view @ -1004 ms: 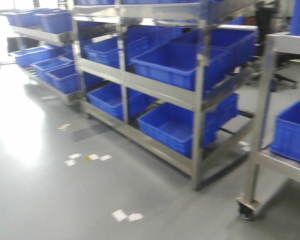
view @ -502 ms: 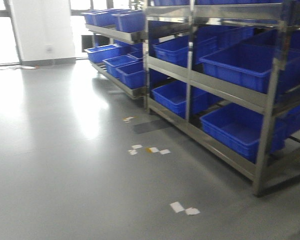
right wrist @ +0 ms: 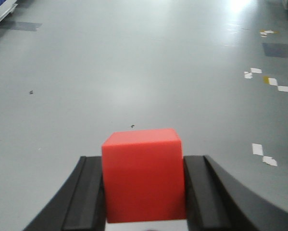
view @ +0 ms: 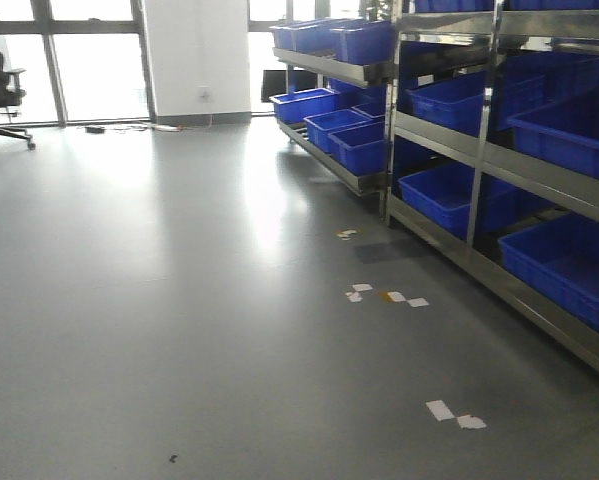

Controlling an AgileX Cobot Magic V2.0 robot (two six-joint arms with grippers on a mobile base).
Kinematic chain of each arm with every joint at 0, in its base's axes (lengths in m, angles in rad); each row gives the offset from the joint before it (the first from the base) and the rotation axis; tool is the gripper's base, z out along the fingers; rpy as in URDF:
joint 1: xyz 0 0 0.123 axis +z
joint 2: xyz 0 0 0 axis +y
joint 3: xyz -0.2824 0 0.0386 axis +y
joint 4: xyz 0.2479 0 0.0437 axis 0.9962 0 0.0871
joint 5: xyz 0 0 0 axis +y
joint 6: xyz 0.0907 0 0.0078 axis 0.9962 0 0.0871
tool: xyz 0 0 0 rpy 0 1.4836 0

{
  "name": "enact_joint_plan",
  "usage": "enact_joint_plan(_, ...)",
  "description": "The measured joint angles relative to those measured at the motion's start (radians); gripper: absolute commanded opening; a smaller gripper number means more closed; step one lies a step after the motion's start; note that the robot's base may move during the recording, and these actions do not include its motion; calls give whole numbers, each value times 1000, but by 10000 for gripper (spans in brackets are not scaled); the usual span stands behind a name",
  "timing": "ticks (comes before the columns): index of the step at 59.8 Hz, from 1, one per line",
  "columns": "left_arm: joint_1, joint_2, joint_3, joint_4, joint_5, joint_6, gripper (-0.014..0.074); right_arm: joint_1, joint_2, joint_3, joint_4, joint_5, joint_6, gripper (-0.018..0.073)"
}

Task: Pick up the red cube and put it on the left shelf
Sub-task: 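Drive the base across the room to the shelf of blue bins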

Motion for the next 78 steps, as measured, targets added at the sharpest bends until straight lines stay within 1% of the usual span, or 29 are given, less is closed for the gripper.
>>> enact_joint_plan(78, 0, 0, 0, 0, 0, 0, 102, 0, 0, 0, 2, 0, 0, 46)
